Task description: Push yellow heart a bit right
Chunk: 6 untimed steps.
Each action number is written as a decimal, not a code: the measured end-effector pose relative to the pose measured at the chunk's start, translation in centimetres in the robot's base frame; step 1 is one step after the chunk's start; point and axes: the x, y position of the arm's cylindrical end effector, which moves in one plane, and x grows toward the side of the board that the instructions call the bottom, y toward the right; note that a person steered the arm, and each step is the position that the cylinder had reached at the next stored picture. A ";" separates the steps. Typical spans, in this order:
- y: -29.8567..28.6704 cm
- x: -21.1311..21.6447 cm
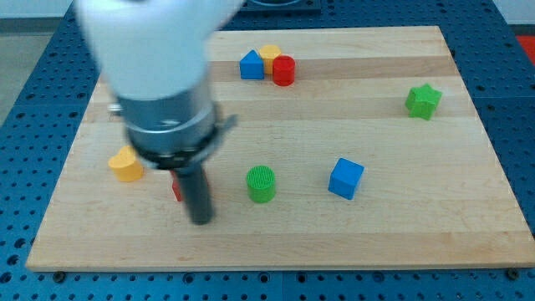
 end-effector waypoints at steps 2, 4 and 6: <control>-12.1 -1.3; -9.9 -5.8; -4.3 -7.2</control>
